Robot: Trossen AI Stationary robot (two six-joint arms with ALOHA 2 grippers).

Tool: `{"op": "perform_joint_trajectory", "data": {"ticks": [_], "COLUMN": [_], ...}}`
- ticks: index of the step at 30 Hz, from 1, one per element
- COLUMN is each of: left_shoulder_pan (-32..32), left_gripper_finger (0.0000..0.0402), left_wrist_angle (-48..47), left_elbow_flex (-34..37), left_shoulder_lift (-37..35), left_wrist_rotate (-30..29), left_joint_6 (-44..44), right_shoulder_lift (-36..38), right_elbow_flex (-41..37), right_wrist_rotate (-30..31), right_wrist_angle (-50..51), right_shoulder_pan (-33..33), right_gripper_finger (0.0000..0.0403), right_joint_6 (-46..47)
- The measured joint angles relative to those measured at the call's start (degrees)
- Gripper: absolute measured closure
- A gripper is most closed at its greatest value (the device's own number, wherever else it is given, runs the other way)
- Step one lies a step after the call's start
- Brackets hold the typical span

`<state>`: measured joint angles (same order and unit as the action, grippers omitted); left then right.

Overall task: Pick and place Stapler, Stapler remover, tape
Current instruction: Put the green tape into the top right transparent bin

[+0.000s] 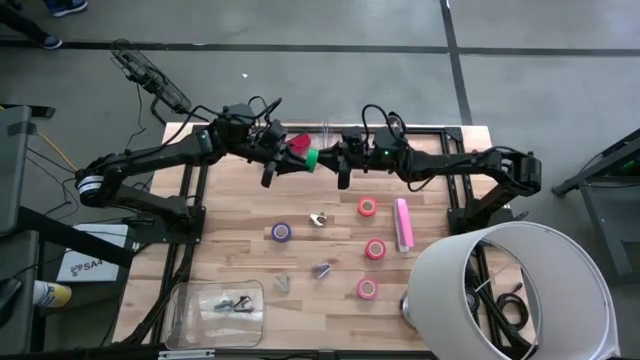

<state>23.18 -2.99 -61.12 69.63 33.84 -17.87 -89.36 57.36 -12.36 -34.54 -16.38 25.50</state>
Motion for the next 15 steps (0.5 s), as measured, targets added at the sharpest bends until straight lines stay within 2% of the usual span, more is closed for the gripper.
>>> {"op": "perform_joint_trajectory", "data": {"ticks": [8,15], "left_shoulder_pan": [0.0,0.0], "left_gripper_finger": [0.0288,0.0186], "left_wrist_angle": [-2.1,-2.3], "left_elbow_flex": [0.0,0.0], "left_shoulder_lift": [0.0,-0.1], "left_wrist_rotate": [-5.7,-11.7], "left_joint_6": [-1.7,-0.4], "right_shoulder_lift": [0.0,0.0], "right_elbow_flex": [0.0,0.0], "right_wrist_rotate": [0.3,0.4], "right_wrist_angle": [1.4,3.5], "right_shoulder_pan": [-0.2,-0.6], "right_gripper_finger": [0.0374,0.0374], "right_joint_6": [0.0,0.1]}}
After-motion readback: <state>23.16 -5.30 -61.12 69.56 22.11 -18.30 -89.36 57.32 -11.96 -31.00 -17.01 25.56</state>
